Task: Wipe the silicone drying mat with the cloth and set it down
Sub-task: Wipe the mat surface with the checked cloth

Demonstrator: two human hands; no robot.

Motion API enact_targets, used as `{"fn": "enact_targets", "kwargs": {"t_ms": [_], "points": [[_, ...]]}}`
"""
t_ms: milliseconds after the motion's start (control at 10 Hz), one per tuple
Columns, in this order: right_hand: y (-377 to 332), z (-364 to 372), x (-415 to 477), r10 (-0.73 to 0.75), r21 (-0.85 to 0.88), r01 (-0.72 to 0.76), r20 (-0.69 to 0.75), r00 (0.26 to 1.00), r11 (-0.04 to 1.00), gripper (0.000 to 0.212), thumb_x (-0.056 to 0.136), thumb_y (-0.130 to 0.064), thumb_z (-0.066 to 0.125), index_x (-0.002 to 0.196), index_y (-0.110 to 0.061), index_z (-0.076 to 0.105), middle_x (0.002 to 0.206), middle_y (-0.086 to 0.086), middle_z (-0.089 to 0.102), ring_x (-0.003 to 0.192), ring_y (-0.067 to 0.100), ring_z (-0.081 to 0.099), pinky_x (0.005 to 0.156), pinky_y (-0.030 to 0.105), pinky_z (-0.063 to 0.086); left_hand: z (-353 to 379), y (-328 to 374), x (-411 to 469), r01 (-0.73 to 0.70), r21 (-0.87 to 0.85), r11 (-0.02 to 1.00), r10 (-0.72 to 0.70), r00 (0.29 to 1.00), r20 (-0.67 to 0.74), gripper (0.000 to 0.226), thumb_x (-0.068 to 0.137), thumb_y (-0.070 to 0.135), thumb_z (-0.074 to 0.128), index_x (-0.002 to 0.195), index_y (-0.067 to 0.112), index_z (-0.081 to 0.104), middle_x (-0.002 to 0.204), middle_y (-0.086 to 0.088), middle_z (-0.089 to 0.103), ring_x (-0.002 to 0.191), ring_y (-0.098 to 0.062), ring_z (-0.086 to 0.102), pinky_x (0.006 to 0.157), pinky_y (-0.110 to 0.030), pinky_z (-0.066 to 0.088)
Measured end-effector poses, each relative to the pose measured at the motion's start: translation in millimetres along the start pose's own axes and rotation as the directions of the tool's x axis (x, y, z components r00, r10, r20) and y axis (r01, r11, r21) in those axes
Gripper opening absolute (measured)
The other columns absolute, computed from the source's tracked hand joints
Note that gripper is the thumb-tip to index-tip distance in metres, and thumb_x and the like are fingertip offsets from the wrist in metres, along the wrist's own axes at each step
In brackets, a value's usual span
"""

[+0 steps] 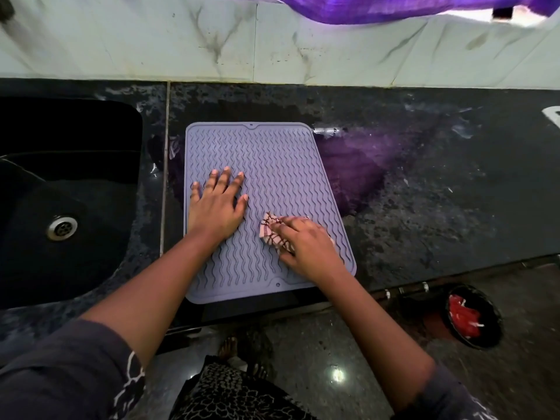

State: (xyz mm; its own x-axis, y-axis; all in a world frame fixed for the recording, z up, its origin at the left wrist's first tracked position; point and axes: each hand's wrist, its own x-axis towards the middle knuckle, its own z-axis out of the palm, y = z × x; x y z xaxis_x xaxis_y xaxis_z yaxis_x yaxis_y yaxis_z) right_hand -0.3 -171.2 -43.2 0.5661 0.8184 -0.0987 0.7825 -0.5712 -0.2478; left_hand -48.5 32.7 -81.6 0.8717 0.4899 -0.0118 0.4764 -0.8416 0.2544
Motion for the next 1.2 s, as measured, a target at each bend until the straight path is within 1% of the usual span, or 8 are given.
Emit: {"fn": "enact_targets", "kwargs": {"t_ms": [200,300,500,700,900,1000,1100,1200], "points": [[-19.8,6.6,-66.5,0.017,-0.086,-0.024,-0.084,0.996,0.996,0.049,0.065,-0.019,0.077,0.112,-0.02,0.065,0.102,0.003,0.069,0.084,0.021,0.064,0.068,0.037,0.056,-0.8,-0.2,-0.9,-0.004,0.002,1.0,0.004,1.0,-0.001,0.057,0.097,0.05,0.021,0.151,0.032,0.013,0.161,0.001,0.008,0.148,-0.02,0.002,0.116,-0.05,-0.001],[-26.7,-3.4,-90.0,0.035,-0.094,-0.031,0.043,0.998,0.995,0.045,0.064,-0.021,0.077,0.107,-0.025,0.068,0.098,-0.002,0.071,0.081,0.018,0.064,0.063,0.032,0.056,-0.4,-0.5,-0.3,-0.001,0.0,1.0,0.001,1.0,0.004,0.057,0.098,0.05,0.02,0.151,0.032,0.011,0.161,0.001,0.007,0.148,-0.02,0.002,0.116,-0.05,-0.002],[-13.5,-51.5,-61.4,0.138,0.117,-0.147,0.08,0.987,0.982,0.046,0.081,-0.035,0.066,0.126,-0.03,0.055,0.118,-0.006,0.06,0.103,0.012,0.054,0.089,0.023,0.039,-0.3,-0.1,0.1,0.0,0.005,1.0,0.0,1.0,0.006,0.058,0.098,0.05,0.02,0.151,0.031,0.01,0.161,0.001,0.007,0.148,-0.021,0.002,0.116,-0.05,-0.002],[-23.0,-6.6,-39.9,0.092,0.005,-0.093,0.028,0.995,0.996,0.054,0.086,-0.027,0.06,0.137,-0.026,0.043,0.143,0.001,0.044,0.13,0.022,0.039,0.104,0.04,0.032,0.0,0.1,-0.6,-0.001,0.008,1.0,0.001,1.0,-0.005,0.057,0.098,0.05,0.021,0.151,0.031,0.011,0.161,0.0,0.007,0.148,-0.021,0.002,0.116,-0.05,-0.002],[-30.0,-10.5,-80.1,0.065,-0.014,-0.065,0.055,0.996,0.998,0.045,0.076,-0.016,0.065,0.12,-0.021,0.062,0.115,0.003,0.064,0.101,0.025,0.06,0.085,0.038,0.052,-0.3,0.1,-0.7,-0.003,0.002,1.0,0.003,1.0,-0.006,0.057,0.098,0.049,0.021,0.151,0.031,0.011,0.161,0.001,0.008,0.148,-0.021,0.002,0.116,-0.05,-0.001],[-21.0,-30.9,-65.6,0.114,0.129,-0.13,0.125,0.986,0.983,0.038,0.083,-0.027,0.063,0.121,-0.025,0.06,0.114,0.0,0.063,0.1,0.018,0.059,0.093,0.037,0.048,0.0,-1.4,-0.3,-0.007,0.002,1.0,0.007,1.0,-0.004,0.057,0.098,0.049,0.021,0.151,0.031,0.012,0.161,0.001,0.008,0.148,-0.02,0.003,0.116,-0.05,-0.001],[-17.2,-36.5,-28.3,0.191,0.187,-0.175,-0.069,0.979,0.967,0.048,0.083,-0.026,0.066,0.129,-0.025,0.053,0.121,-0.002,0.059,0.105,0.016,0.054,0.097,0.032,0.044,-0.1,-1.2,-0.9,-0.008,0.0,1.0,0.008,1.0,-0.015,0.057,0.098,0.05,0.021,0.151,0.032,0.013,0.16,0.001,0.009,0.148,-0.02,0.004,0.117,-0.051,0.0],[-20.4,-14.8,-1.5,0.156,0.028,-0.155,-0.068,0.985,0.988,0.057,0.086,-0.028,0.062,0.139,-0.025,0.041,0.139,0.002,0.048,0.125,0.021,0.042,0.105,0.037,0.035,-0.8,-0.4,-1.7,0.004,-0.004,1.0,-0.004,1.0,-0.015,0.056,0.098,0.049,0.022,0.151,0.033,0.014,0.16,0.002,0.011,0.148,-0.02,0.005,0.117,-0.05,0.001]]}}
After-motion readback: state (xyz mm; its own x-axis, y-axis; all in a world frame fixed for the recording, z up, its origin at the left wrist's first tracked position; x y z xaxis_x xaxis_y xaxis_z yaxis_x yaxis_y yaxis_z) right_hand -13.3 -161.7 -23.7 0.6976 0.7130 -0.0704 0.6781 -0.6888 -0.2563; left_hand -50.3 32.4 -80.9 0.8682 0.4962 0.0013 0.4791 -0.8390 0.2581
